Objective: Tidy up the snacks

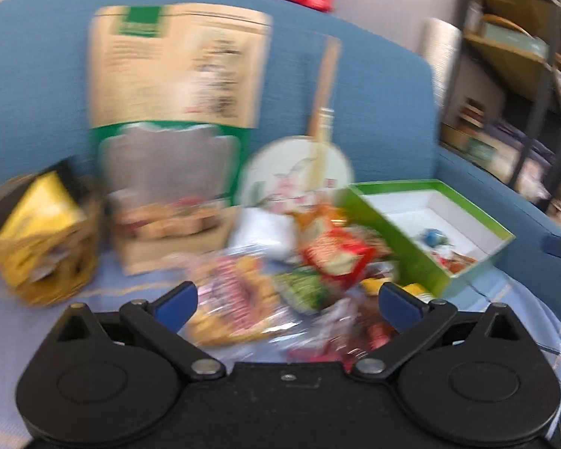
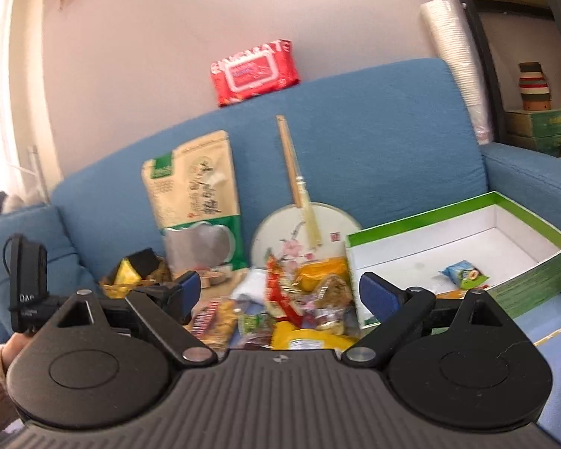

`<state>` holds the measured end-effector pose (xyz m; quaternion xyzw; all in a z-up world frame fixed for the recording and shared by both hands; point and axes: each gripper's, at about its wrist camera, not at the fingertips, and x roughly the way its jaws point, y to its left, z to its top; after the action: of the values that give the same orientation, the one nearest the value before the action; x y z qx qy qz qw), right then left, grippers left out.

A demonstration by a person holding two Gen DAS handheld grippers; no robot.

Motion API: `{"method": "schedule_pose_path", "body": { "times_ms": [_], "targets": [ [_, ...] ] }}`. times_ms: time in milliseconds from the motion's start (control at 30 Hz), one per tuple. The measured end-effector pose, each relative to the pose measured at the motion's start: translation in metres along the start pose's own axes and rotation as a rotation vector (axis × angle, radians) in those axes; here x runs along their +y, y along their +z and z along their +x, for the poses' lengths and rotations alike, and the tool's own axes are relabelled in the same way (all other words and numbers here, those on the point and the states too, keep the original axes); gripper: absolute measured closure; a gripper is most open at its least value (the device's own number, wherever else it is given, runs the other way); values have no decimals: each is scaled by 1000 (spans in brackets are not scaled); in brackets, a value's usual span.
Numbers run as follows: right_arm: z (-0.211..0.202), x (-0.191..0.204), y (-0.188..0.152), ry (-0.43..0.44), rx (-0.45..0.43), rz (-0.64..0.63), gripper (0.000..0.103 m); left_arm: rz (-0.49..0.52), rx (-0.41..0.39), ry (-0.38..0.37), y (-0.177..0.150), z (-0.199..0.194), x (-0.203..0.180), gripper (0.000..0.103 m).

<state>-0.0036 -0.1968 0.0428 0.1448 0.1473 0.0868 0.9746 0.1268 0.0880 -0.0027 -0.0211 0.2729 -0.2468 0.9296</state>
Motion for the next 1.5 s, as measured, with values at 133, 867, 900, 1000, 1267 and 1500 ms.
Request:
{"method": "schedule_pose_path", "body": {
  "times_ms": [133, 867, 900, 1000, 1267, 1500],
  "targets": [
    [-15, 7, 4, 30, -35, 2, 0, -73, -58, 141, -15, -28, 36, 0],
    [101, 73, -84, 86, 475, -439, 0, -97, -66, 53, -30, -43, 16, 0],
    [107, 74, -87, 110, 499, -436, 0, -105, -66, 47, -29, -42, 15, 0],
    [107, 73, -94, 108, 564, -389, 0, -140, -55, 32, -28, -39, 14, 0],
    [98, 83, -89, 163, 563, -457, 0, -140, -35, 14, -32, -34, 9, 0],
    [101, 77, -100, 203, 624, -376, 0, -133, 24, -41, -32, -32, 1, 0]
  ]
}}
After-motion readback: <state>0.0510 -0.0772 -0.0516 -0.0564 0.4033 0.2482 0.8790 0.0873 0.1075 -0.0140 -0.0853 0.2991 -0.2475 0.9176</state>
